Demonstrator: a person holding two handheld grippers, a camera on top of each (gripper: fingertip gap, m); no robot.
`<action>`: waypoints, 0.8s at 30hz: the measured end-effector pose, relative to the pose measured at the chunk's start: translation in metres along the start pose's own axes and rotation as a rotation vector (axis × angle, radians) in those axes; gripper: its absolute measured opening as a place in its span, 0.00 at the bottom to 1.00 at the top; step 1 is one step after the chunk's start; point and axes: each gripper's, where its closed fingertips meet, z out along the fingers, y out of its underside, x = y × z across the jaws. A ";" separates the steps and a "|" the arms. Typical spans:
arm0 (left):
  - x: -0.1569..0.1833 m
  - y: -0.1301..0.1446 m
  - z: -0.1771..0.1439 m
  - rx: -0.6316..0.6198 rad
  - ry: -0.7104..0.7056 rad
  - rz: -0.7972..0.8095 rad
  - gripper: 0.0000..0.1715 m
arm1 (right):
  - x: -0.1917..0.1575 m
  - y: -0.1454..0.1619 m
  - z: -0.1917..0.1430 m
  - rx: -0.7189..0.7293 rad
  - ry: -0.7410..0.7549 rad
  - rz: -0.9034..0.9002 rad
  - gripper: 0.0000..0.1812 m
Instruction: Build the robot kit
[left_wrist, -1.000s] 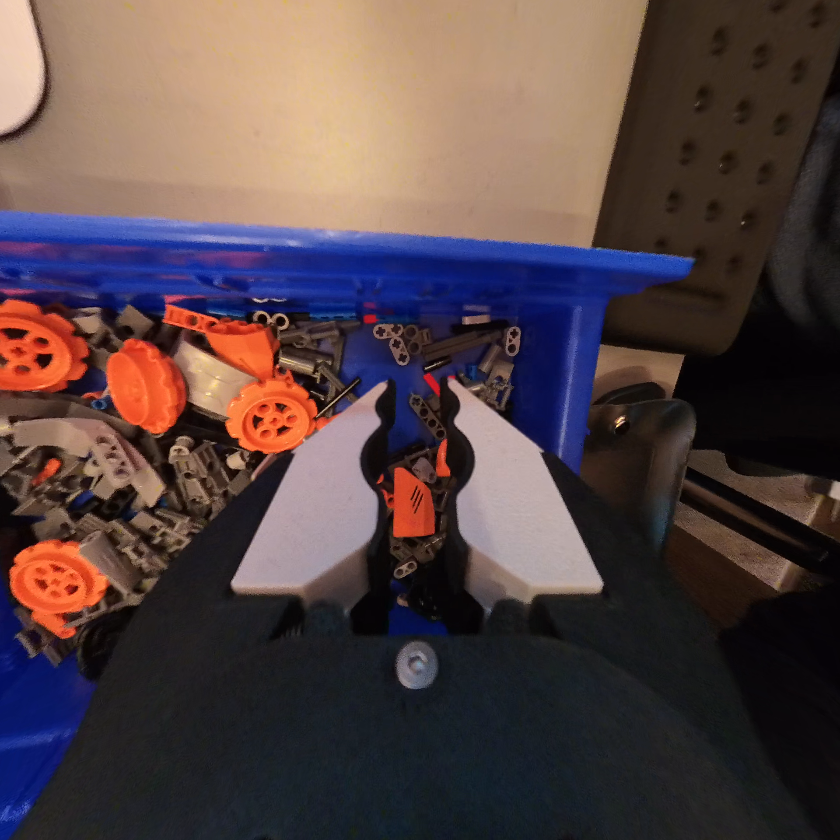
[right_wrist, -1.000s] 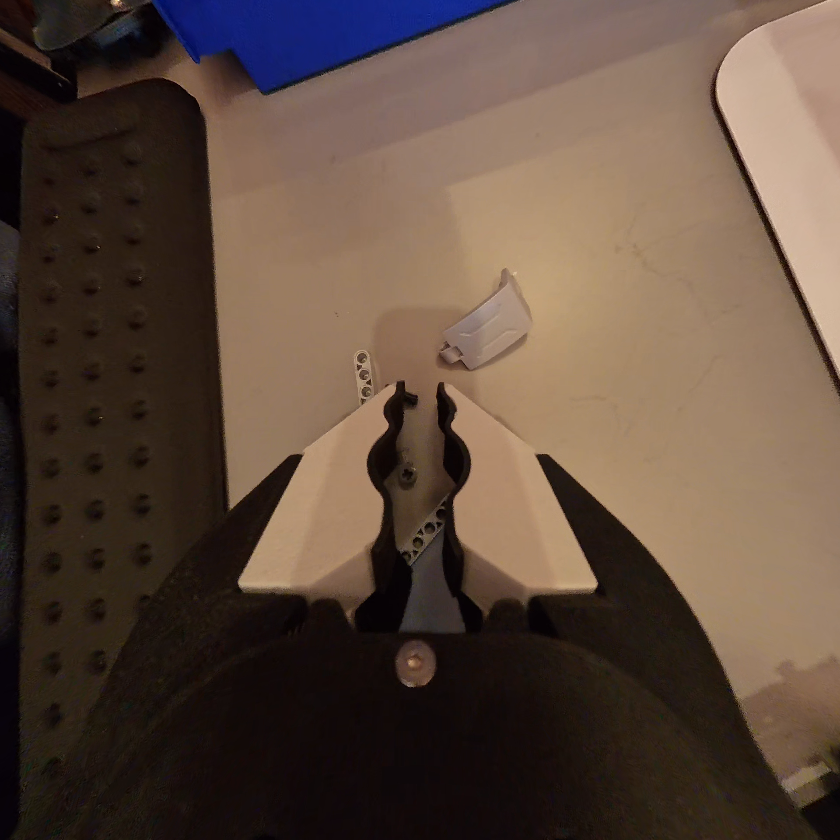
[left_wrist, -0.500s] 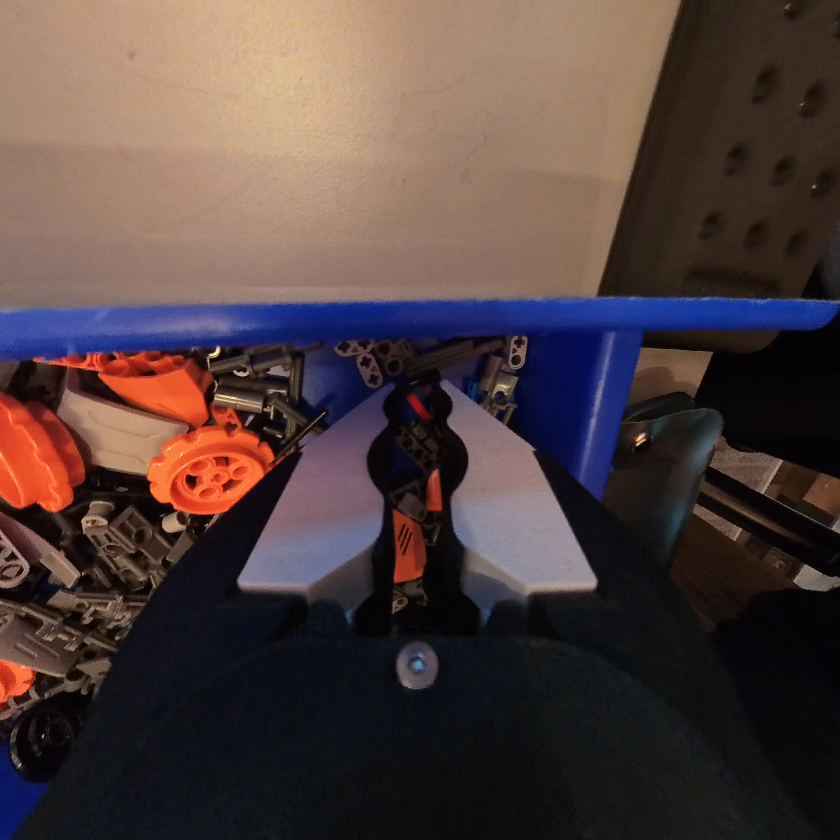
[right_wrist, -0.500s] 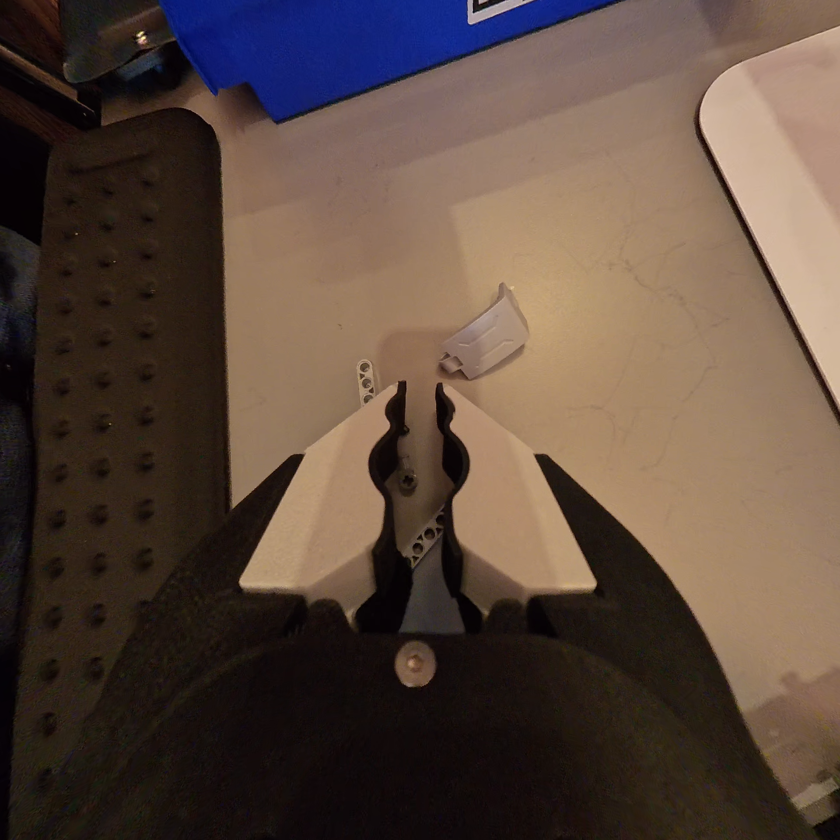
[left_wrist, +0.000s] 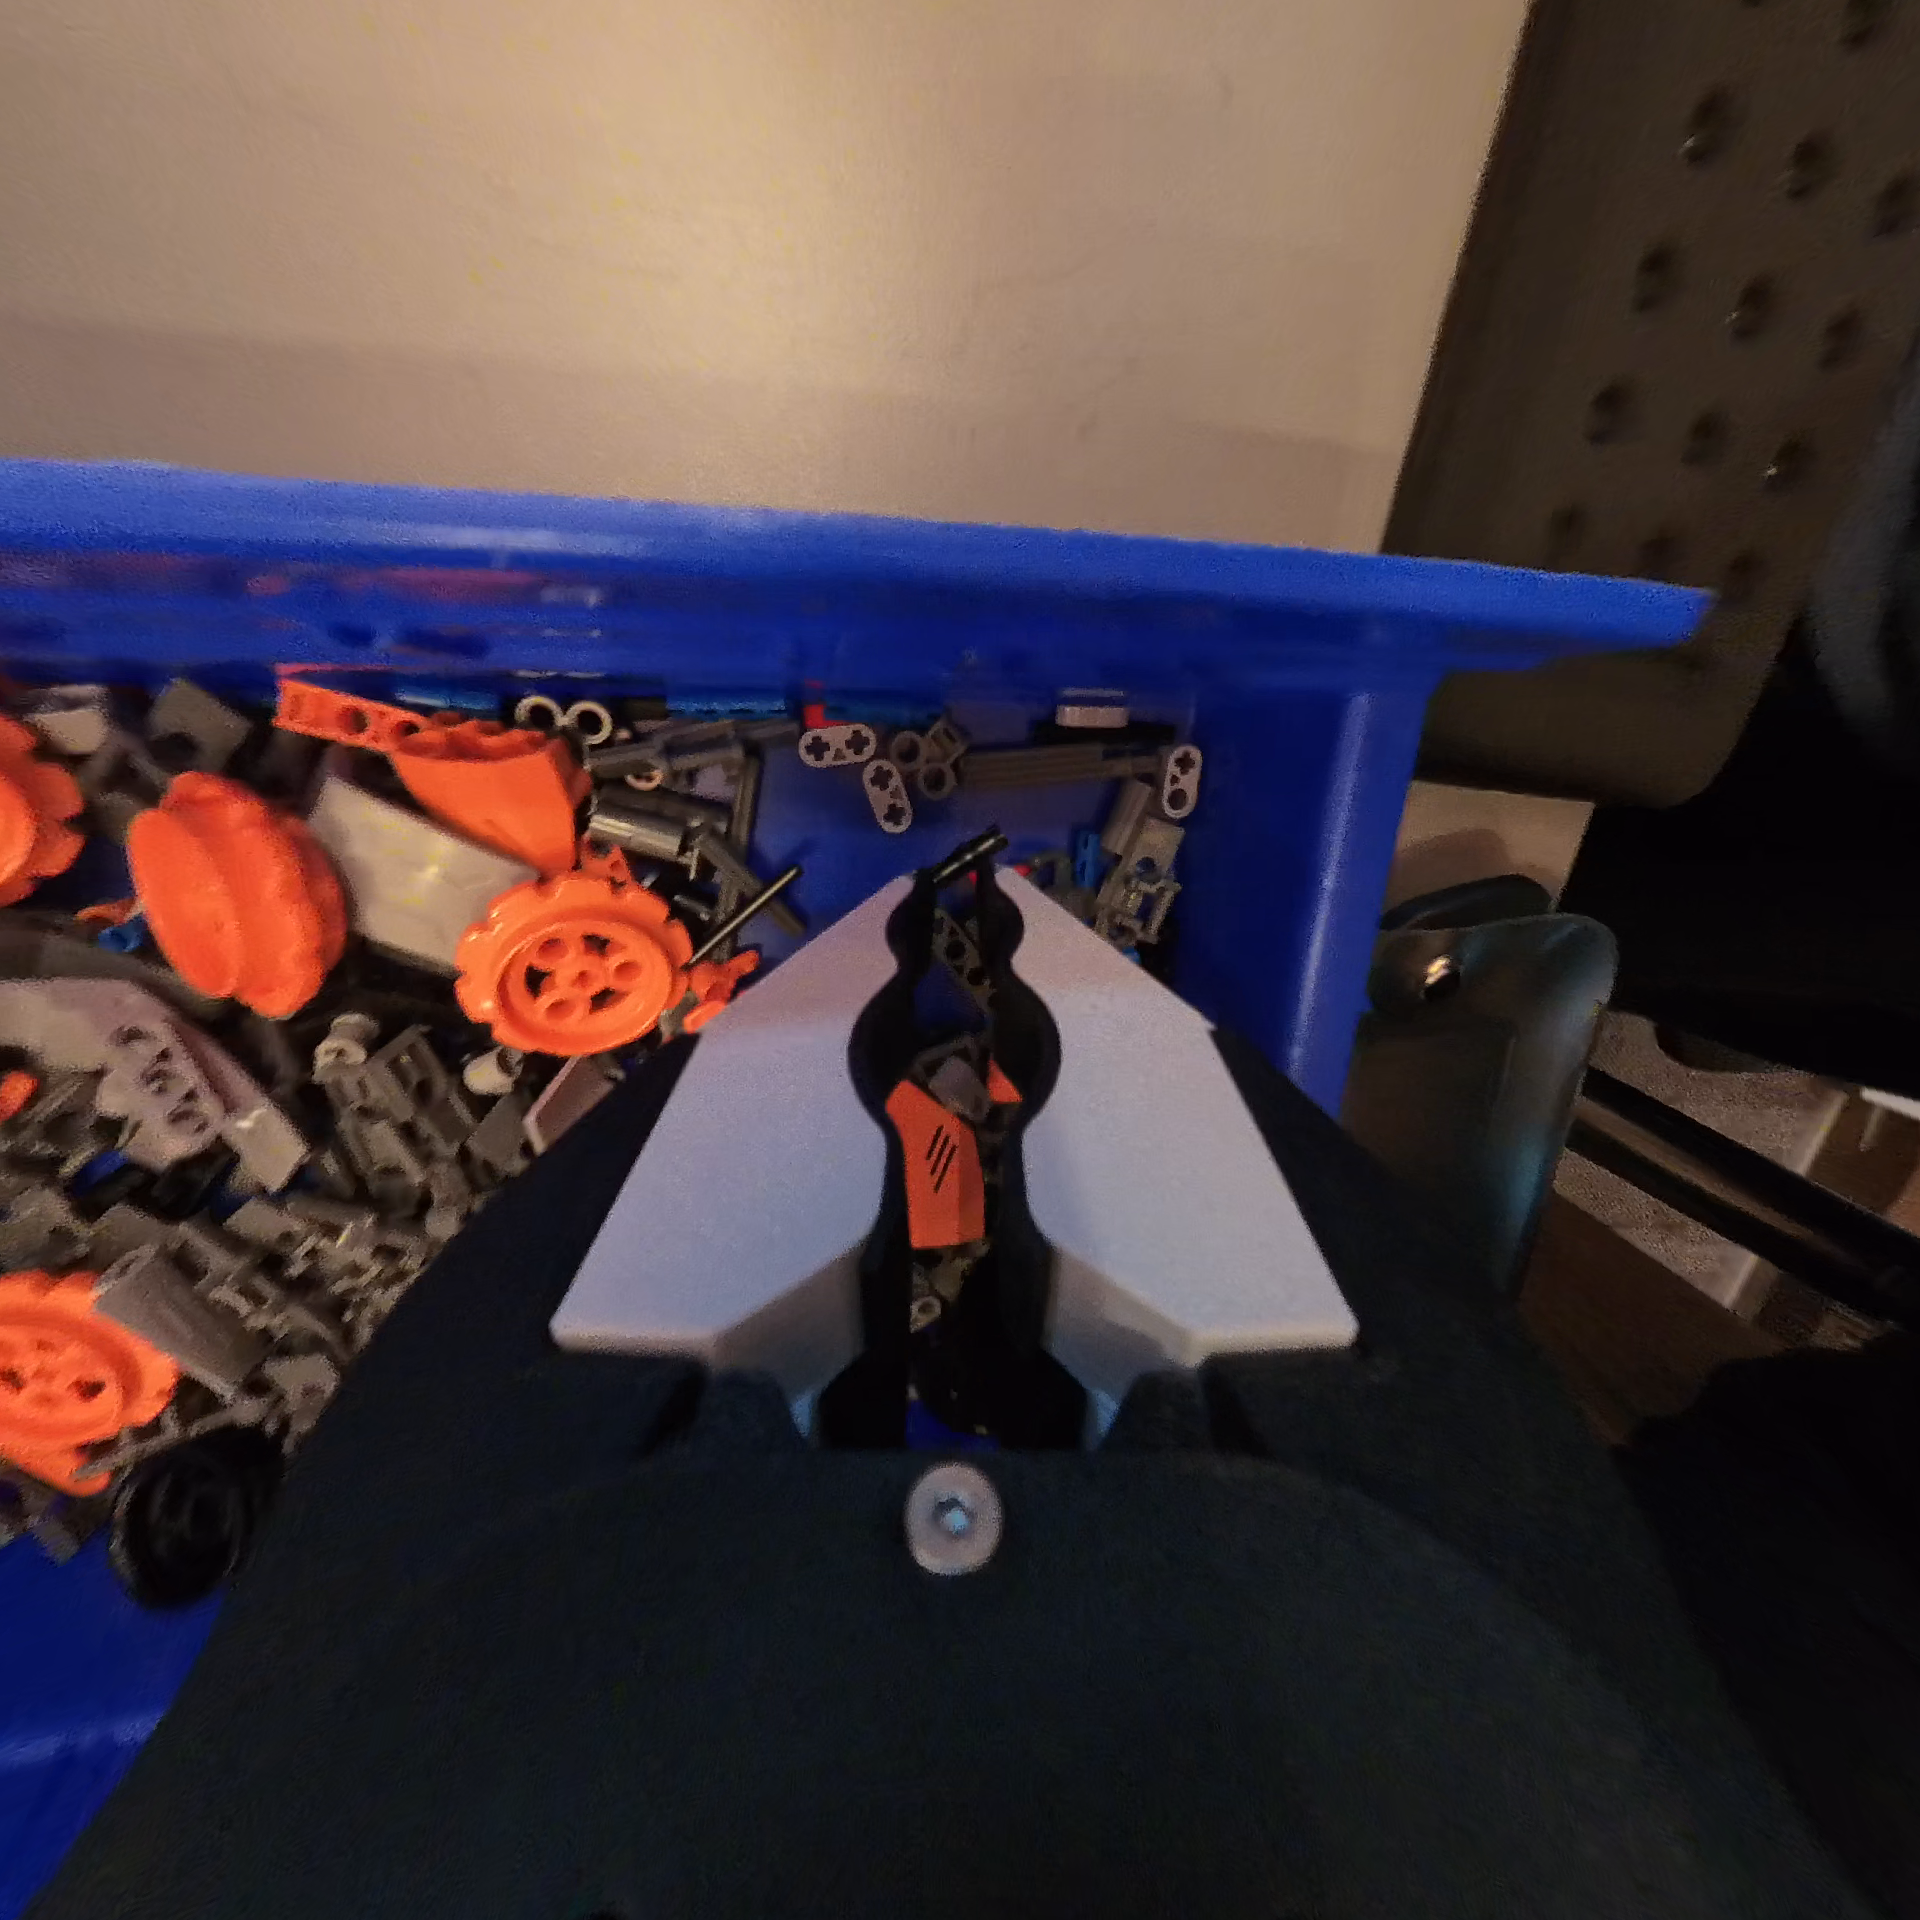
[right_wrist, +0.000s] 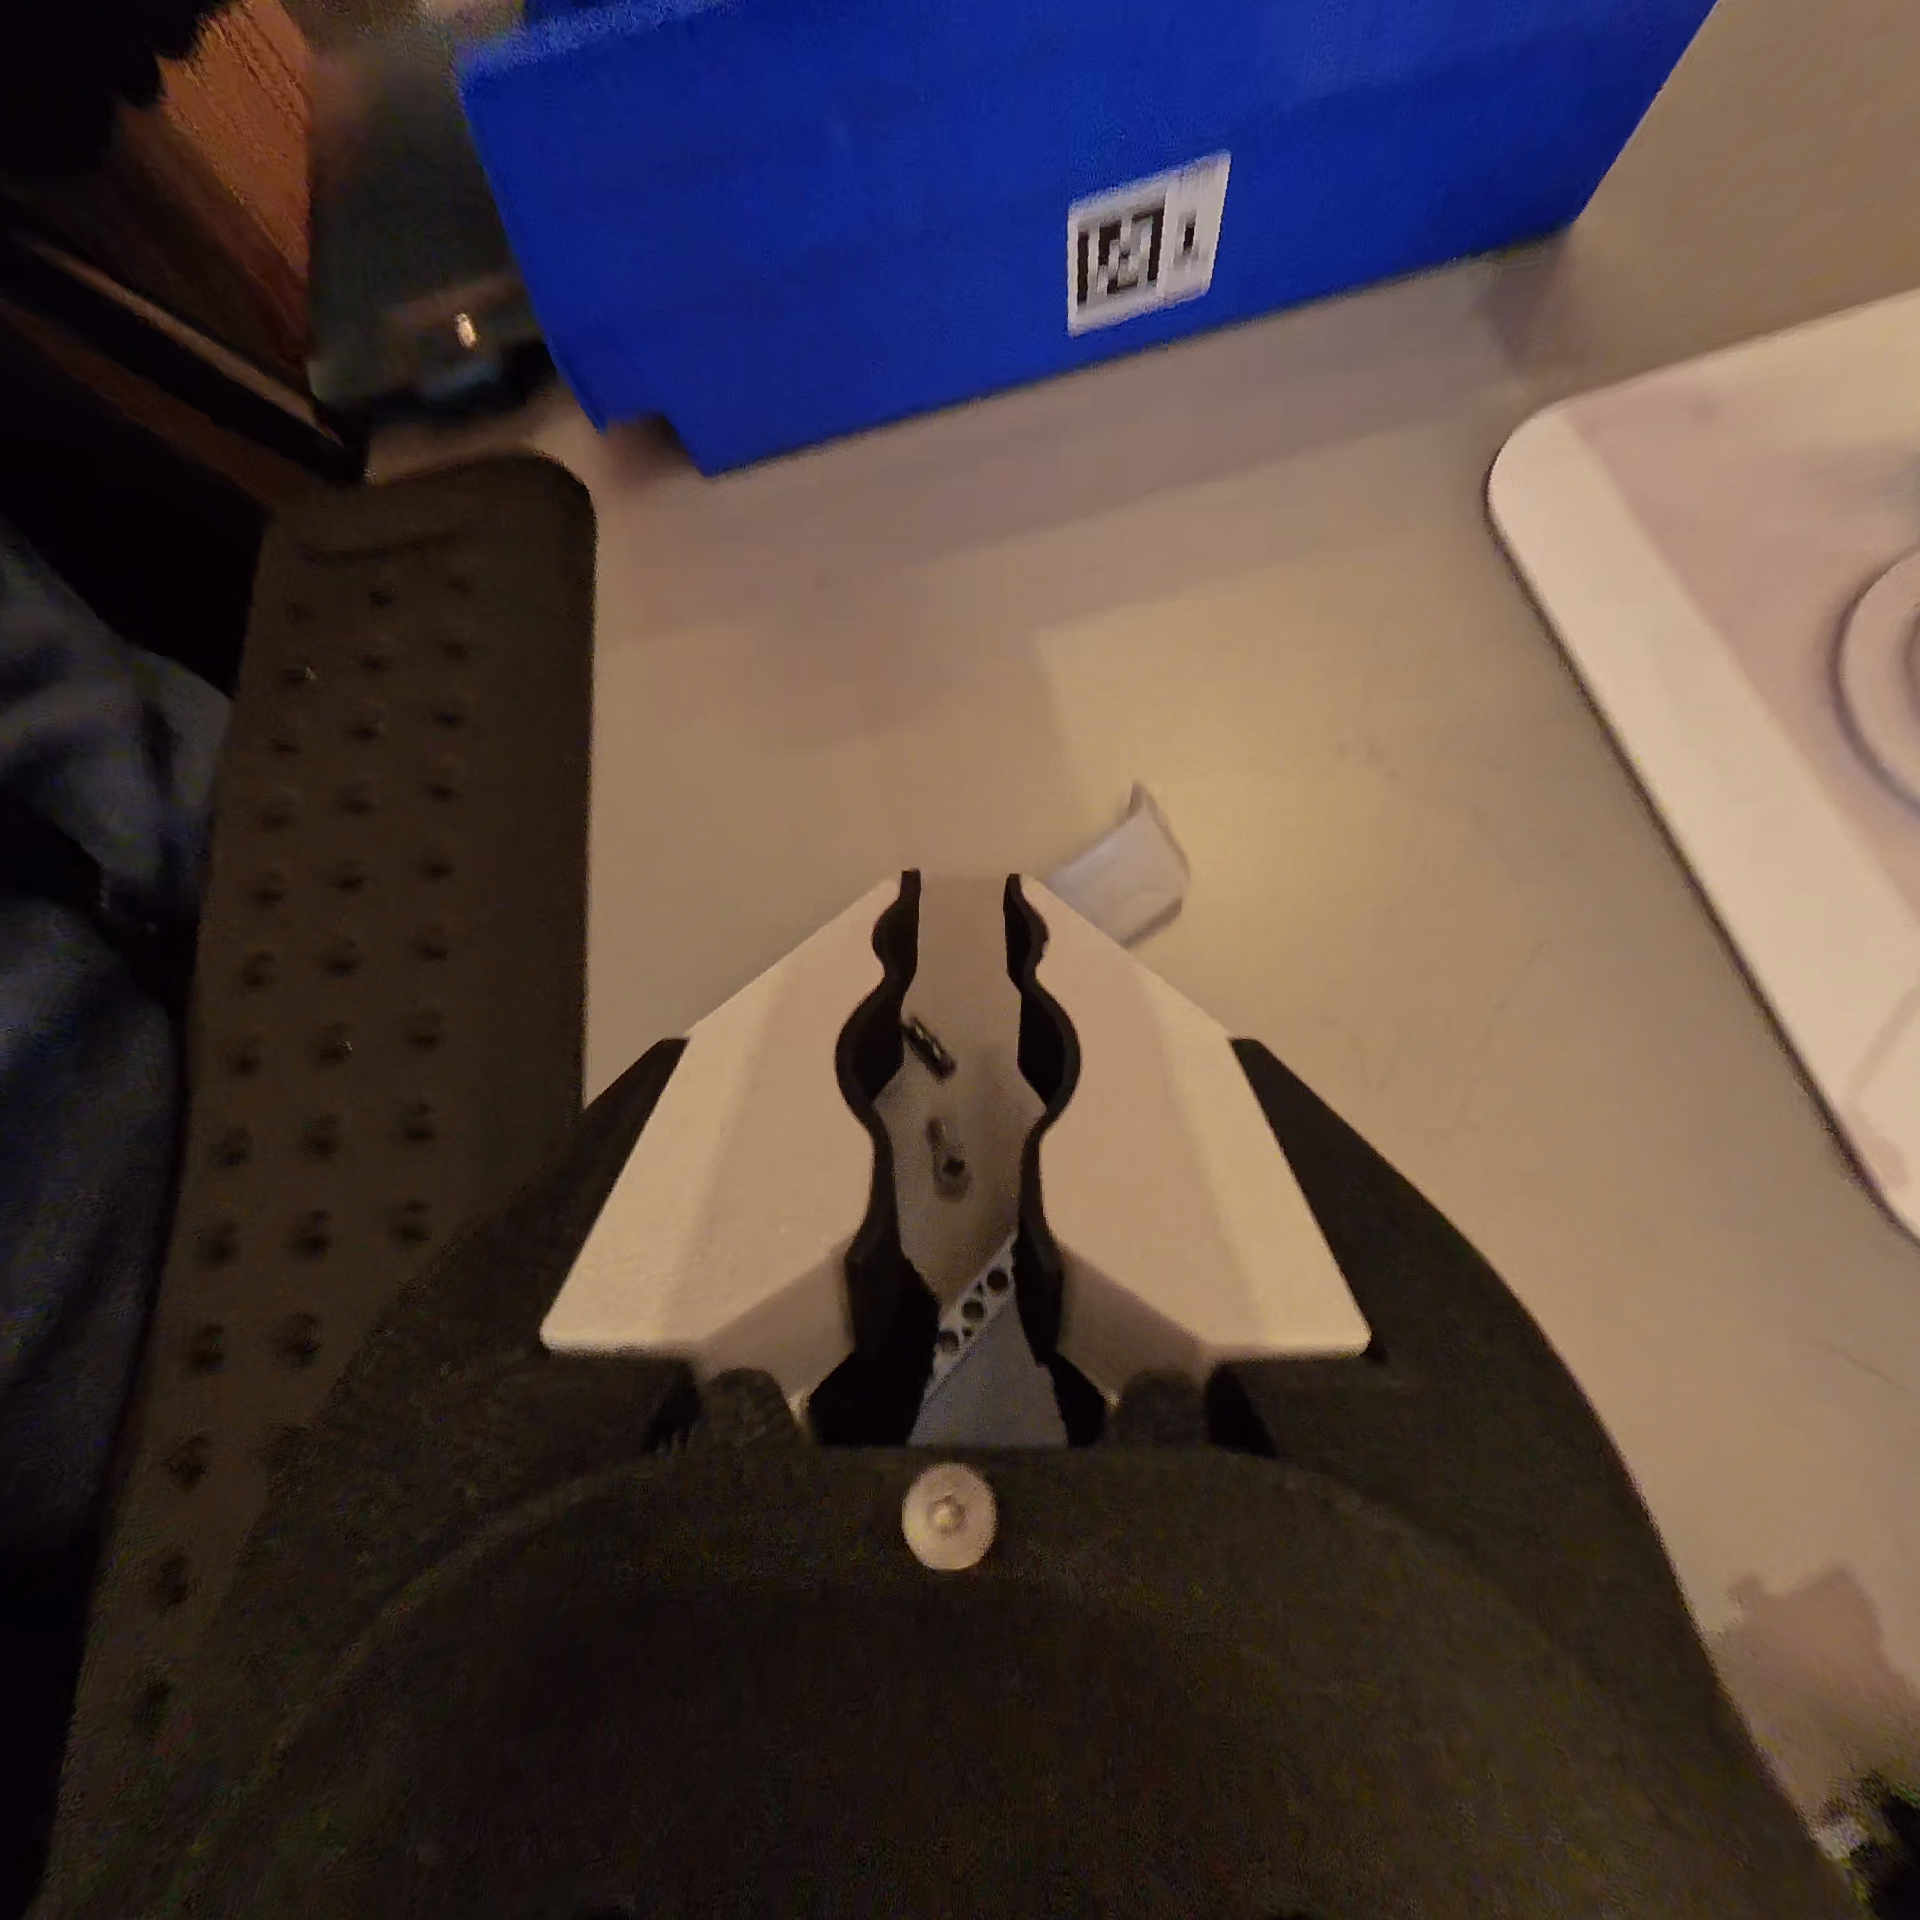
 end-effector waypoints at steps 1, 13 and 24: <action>-0.001 -0.002 -0.009 0.025 -0.016 0.000 0.03 | -0.002 -0.010 -0.003 0.036 0.006 -0.007 0.08; 0.017 -0.086 -0.108 0.313 -0.411 0.188 0.03 | -0.037 -0.149 0.010 0.458 -0.153 0.156 0.11; 0.017 -0.113 -0.091 0.301 -0.465 0.272 0.00 | -0.028 -0.152 0.011 0.553 -0.295 0.337 0.00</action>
